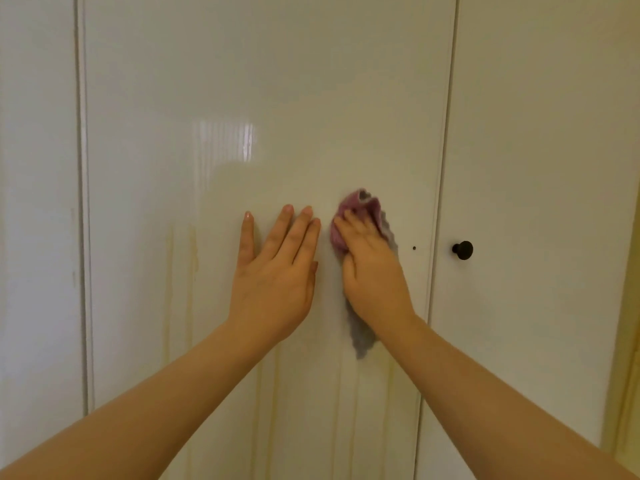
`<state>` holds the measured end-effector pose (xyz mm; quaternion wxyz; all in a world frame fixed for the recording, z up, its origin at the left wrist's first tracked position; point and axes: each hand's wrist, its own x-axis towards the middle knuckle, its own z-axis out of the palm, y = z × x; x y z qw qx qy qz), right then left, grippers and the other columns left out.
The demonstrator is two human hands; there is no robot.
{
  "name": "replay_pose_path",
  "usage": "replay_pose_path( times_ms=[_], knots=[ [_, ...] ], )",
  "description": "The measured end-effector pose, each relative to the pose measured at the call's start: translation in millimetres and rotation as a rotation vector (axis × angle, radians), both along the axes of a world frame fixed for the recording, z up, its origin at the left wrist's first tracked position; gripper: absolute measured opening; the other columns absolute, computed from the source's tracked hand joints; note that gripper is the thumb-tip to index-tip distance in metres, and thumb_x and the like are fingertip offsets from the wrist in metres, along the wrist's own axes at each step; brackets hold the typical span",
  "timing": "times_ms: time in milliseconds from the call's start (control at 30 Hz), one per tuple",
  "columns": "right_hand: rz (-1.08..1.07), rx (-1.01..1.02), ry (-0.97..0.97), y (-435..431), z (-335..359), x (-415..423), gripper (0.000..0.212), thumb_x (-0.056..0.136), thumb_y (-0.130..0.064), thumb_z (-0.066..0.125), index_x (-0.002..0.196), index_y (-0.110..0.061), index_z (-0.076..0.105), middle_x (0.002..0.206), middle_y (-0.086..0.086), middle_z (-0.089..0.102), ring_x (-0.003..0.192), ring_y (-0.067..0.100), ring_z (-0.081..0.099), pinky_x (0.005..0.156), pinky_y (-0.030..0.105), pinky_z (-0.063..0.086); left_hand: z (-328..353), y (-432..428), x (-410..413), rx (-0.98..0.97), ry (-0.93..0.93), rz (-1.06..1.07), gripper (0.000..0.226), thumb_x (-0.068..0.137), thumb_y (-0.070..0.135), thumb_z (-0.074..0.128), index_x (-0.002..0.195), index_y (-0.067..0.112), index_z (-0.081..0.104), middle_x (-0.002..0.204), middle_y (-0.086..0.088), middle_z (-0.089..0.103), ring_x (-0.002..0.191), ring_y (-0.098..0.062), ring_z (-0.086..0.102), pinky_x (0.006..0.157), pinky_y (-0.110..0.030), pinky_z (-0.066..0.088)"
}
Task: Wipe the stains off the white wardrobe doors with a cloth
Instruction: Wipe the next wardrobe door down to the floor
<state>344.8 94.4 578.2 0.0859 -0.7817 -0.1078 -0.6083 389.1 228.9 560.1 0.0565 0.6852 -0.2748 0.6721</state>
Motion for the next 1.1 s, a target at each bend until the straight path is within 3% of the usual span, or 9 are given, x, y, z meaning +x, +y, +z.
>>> replay_pose_path(
  times_ms=[100,200,300,400,467,567,767,967,1100],
  knots=[
    [-0.012,0.008,0.005,6,-21,3,0.046,0.086,-0.008,0.032,0.124,0.005,0.053,0.130,0.020,0.052,0.128,0.031,0.041,0.110,0.030,0.019,0,1,-1,0.001,0.006,-0.005,0.047,0.095,0.023,0.036,0.134,0.004,0.050,0.140,-0.012,0.049,0.132,-0.029,0.044,0.107,-0.059,0.018],
    [-0.002,-0.122,0.055,3,-76,-10,0.041,0.087,-0.005,0.036,0.120,0.005,0.057,0.128,0.018,0.054,0.124,0.023,0.040,0.112,0.023,0.018,-2,10,-2,0.035,-0.007,-0.011,0.048,0.093,0.022,0.037,0.135,0.003,0.049,0.141,-0.012,0.049,0.132,-0.028,0.042,0.108,-0.058,0.018],
    [0.026,-0.089,0.062,3,-45,-10,0.042,0.084,-0.006,0.035,0.117,0.005,0.059,0.122,0.020,0.059,0.120,0.022,0.043,0.109,0.017,0.016,-3,17,-1,0.061,-0.033,0.000,0.046,0.095,0.021,0.037,0.137,0.003,0.047,0.142,-0.012,0.047,0.134,-0.027,0.038,0.109,-0.057,0.019],
    [-0.024,0.029,0.005,12,-12,-1,0.046,0.083,-0.008,0.033,0.119,0.005,0.058,0.124,0.020,0.058,0.122,0.031,0.049,0.107,0.023,0.017,-2,20,-4,0.031,-0.038,0.004,0.046,0.095,0.021,0.038,0.137,0.004,0.046,0.143,-0.012,0.046,0.135,-0.028,0.036,0.110,-0.057,0.019],
    [-0.042,0.013,0.006,16,-33,-2,0.045,0.084,-0.007,0.033,0.122,0.005,0.055,0.127,0.020,0.055,0.126,0.031,0.043,0.110,0.027,0.016,-2,24,-6,0.025,-0.047,0.001,0.046,0.095,0.021,0.039,0.138,0.004,0.045,0.144,-0.012,0.045,0.135,-0.029,0.036,0.110,-0.057,0.019],
    [-0.016,-0.064,0.046,13,-67,-10,0.043,0.084,-0.006,0.036,0.120,0.005,0.057,0.126,0.020,0.056,0.123,0.021,0.039,0.114,0.018,0.011,-6,34,-4,0.016,-0.046,0.011,0.046,0.095,0.022,0.039,0.138,0.004,0.045,0.145,-0.012,0.044,0.136,-0.028,0.034,0.110,-0.057,0.019],
    [0.039,0.117,-0.008,36,15,9,0.045,0.082,-0.003,0.039,0.125,0.003,0.054,0.132,0.018,0.051,0.129,0.032,0.041,0.107,0.018,0.011,-5,50,7,-0.037,-0.020,0.017,0.047,0.098,0.024,0.033,0.139,0.002,0.041,0.145,-0.014,0.043,0.137,-0.028,0.029,0.111,-0.057,0.016],
    [0.097,-0.124,-0.034,40,-28,7,0.042,0.085,-0.004,0.035,0.118,0.008,0.057,0.125,0.021,0.056,0.121,0.023,0.043,0.110,0.020,0.020,-4,65,12,-0.024,-0.025,0.046,0.048,0.097,0.023,0.035,0.139,0.002,0.040,0.145,-0.014,0.042,0.137,-0.027,0.029,0.112,-0.055,0.013],
    [0.123,0.084,-0.091,52,44,18,0.043,0.079,0.001,0.041,0.118,0.006,0.058,0.125,0.021,0.057,0.120,0.034,0.050,0.105,0.020,0.019,5,69,15,-0.025,-0.034,0.064,0.047,0.099,0.025,0.030,0.137,0.002,0.045,0.141,-0.014,0.047,0.134,-0.029,0.038,0.111,-0.056,0.015]
  ],
)
